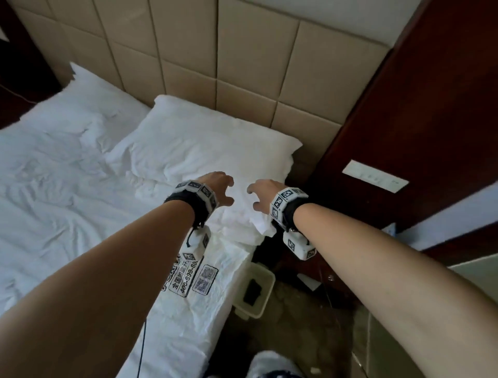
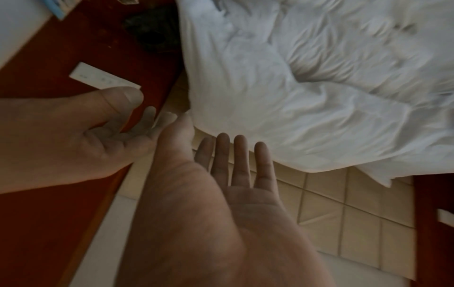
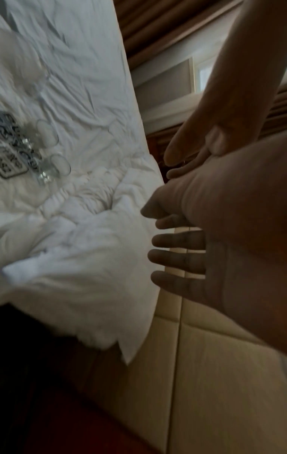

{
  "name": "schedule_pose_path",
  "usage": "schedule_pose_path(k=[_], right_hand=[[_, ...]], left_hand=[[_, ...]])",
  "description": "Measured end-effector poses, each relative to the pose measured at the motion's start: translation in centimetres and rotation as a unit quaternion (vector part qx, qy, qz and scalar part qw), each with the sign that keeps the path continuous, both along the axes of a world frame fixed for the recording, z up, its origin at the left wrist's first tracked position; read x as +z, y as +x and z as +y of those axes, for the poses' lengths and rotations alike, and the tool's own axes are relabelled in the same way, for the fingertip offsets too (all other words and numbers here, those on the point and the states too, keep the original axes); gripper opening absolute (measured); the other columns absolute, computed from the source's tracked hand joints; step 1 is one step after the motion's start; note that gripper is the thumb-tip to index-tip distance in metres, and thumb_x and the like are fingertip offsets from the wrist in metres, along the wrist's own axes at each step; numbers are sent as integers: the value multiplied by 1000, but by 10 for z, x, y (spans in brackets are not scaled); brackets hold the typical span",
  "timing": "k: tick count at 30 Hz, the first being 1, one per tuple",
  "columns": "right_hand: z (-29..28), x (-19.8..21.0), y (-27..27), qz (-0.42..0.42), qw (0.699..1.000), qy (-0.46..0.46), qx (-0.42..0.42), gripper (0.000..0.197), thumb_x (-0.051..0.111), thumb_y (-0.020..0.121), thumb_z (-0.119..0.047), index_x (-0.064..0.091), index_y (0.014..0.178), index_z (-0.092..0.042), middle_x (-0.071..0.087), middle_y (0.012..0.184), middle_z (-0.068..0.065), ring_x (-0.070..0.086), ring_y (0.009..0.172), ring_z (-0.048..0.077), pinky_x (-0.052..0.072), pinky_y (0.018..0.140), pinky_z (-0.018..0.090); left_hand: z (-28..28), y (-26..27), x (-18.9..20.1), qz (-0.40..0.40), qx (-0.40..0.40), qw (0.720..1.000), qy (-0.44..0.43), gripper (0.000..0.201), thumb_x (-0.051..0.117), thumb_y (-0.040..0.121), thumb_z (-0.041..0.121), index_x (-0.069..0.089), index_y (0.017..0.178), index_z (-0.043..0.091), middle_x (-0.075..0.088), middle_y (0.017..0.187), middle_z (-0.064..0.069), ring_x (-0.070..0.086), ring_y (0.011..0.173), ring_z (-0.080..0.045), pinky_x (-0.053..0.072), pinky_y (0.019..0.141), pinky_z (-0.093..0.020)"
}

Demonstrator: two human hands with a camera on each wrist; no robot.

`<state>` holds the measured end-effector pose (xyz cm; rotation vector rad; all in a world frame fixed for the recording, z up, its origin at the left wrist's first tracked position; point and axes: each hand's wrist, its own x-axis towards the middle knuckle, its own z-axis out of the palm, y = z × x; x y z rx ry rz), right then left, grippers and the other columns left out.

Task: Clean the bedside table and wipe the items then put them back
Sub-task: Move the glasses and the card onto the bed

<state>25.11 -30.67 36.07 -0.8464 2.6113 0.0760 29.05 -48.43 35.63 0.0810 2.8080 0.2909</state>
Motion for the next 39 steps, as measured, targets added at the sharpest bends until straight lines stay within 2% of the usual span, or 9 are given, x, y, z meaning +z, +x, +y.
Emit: schedule_pose_path(k=[6,9,11,17,20,27,32,35,39], right_hand=[[97,28,-4,12,996,9,-84,37,57,89,-28,55,125,-23,57,124,4,60,106,30,50,77,35],[156,32,-5,4,992,23,-122,43,54,94,-28,49,137,-21,48,137,5,53,119,29,47,83,36],[200,27,-3,-5,989,26,-146,46,52,97,-29,43,141,-20,44,141,6,51,120,28,43,79,34],[319,8,-4,-22,980,24,-198,44,52,97,-28,45,140,-20,48,136,6,56,95,22,44,65,32],[368,-4,-13,-31,976,27,-215,42,52,97,-28,47,138,-21,53,130,6,60,98,25,54,80,40],[458,-38,-34,-55,968,17,-243,39,52,97,-29,52,134,-18,53,131,5,55,117,27,40,105,48],[509,-72,-48,-80,959,23,-272,35,52,97,-29,55,130,-18,59,127,7,62,102,26,53,83,37],[531,-92,-62,-95,952,46,-287,29,51,96,-30,57,120,-16,63,110,6,61,82,22,48,65,32],[555,-119,-89,-112,939,44,-323,34,53,95,-32,57,125,-17,64,113,7,64,89,25,53,73,33]], left_hand=[[94,-32,18,6,-104,995,-6,56,64,86,44,50,135,20,53,130,-4,53,118,-25,45,92,-36],[146,-47,20,-2,-149,989,-21,52,65,87,43,53,132,18,54,129,-5,53,117,-27,45,93,-36],[182,-55,21,-12,-173,984,-30,50,64,87,43,54,130,18,54,129,-6,55,115,-28,47,92,-38],[283,-81,5,-50,-218,974,-35,55,61,90,43,47,136,16,50,133,-7,51,117,-29,47,96,-42],[327,-95,-9,-69,-213,974,-40,55,62,89,42,48,135,16,50,132,-8,52,116,-29,47,97,-44],[411,-116,-38,-80,-187,976,-73,51,63,87,43,52,130,19,53,127,-5,56,111,-27,50,87,-37],[457,-130,-62,-105,-193,971,-91,52,60,88,45,52,130,16,55,127,-7,58,110,-27,49,80,-35],[479,-146,-78,-114,-193,970,-96,53,63,88,45,54,130,15,56,128,-7,58,111,-26,46,80,-32],[502,-179,-108,-138,-195,966,-95,57,67,84,45,53,132,17,56,129,-4,57,115,-24,48,87,-34]])
